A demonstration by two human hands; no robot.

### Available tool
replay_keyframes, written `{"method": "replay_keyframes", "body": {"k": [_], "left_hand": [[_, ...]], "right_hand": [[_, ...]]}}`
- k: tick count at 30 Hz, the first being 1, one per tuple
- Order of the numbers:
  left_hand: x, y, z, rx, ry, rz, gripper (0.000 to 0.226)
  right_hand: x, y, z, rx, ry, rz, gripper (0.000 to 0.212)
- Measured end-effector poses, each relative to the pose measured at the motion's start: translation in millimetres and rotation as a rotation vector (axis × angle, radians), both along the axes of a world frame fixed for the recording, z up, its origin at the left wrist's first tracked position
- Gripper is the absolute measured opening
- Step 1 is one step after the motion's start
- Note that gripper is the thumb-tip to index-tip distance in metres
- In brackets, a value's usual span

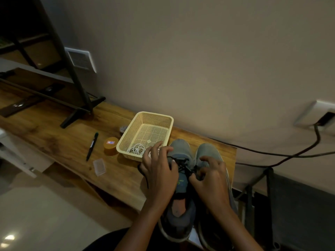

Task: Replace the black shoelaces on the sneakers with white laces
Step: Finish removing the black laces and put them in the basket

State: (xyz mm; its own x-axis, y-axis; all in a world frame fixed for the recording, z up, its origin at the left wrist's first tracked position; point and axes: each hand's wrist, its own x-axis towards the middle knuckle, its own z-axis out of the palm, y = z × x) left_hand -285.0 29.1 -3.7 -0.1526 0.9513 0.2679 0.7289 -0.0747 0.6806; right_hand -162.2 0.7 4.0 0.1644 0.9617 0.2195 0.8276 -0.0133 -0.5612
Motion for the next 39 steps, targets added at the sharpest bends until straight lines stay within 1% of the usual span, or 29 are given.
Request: {"method": "replay_keyframes", "body": {"k": [1,2,4,5,7,9,11,13,16,18,20,22,25,26,28,30,32,36,37,39], "left_hand": [[-0.1,-0.4,-0.2,-0.013,0.095,-0.064,0.027],[0.6,-1.3,-0.1,-0.039,0.184,-0.124,0.029],[2.3,-3.4,-1.3,-0.092,0.314,-0.194,0.024],[2.8,-4.0,-2.7,-0.107,0.342,-0.201,0.022],[2.8,-4.2,-6.0,-0.097,0.342,-0.196,0.016],[3.7,-4.5,-8.4,-0.044,0.302,-0.185,0.008],[6.2,-5.1,-9.5,-0.002,0.213,-0.143,0.004],[7.9,-3.9,-7.5,-0.018,0.06,-0.052,0.005],[3.9,1.1,-1.4,-0.058,-0.184,0.111,0.008],[0.8,1.7,0.4,-0.074,-0.215,0.127,0.011],[1.1,-1.0,0.4,-0.076,-0.12,0.043,0.019],[3.4,-3.4,-0.5,-0.067,0.043,-0.078,0.024],[5.5,-6.5,-2.8,-0.094,0.268,-0.194,0.019],[5.6,-7.7,-3.7,-0.107,0.303,-0.204,0.019],[4.9,-8.2,-5.0,-0.127,0.31,-0.196,0.016],[4.5,-7.0,-5.3,-0.143,0.283,-0.181,0.012],[6.9,-5.8,-5.7,-0.164,0.223,-0.16,0.007],[5.3,-3.2,0.9,-0.181,0.053,-0.029,0.007],[1.5,-0.4,3.1,-0.175,-0.002,0.018,0.005],[-8.4,6.8,6.4,-0.157,-0.17,0.118,0.005]], "right_hand": [[0.4,0.1,0.1,-0.001,-0.002,0.003,0.042],[0.5,0.0,0.3,-0.002,-0.004,0.005,0.04],[0.7,-0.1,0.5,0.0,-0.005,0.006,0.036],[0.7,-0.1,0.4,0.001,-0.006,0.007,0.034],[0.7,-0.7,0.6,-0.001,-0.009,0.004,0.032],[0.7,-0.8,0.9,-0.003,-0.012,-0.001,0.031],[0.9,-0.6,1.2,-0.01,-0.012,-0.004,0.032],[1.1,-0.2,1.1,-0.014,-0.006,-0.003,0.033],[0.8,0.0,0.1,-0.005,-0.004,-0.005,0.041],[0.5,0.7,-0.3,0.002,-0.002,-0.006,0.039],[1.1,0.7,-0.2,-0.004,0.003,-0.002,0.037],[1.7,-0.2,-0.7,-0.009,0.006,0.003,0.033],[2.1,-0.3,-0.6,-0.005,0.005,0.006,0.033],[2.0,-0.2,-0.3,0.0,0.004,0.009,0.033],[1.9,-0.1,0.9,0.002,0.0,0.013,0.038],[1.5,-0.9,1.1,0.0,0.0,0.008,0.044],[1.1,-1.8,0.3,-0.001,0.001,-0.002,0.045],[0.4,-2.1,-2.1,0.013,0.004,-0.027,0.037],[1.1,-1.8,-2.8,0.013,0.012,-0.029,0.038],[2.2,-2.0,-3.6,0.004,0.029,-0.012,0.044]]}}
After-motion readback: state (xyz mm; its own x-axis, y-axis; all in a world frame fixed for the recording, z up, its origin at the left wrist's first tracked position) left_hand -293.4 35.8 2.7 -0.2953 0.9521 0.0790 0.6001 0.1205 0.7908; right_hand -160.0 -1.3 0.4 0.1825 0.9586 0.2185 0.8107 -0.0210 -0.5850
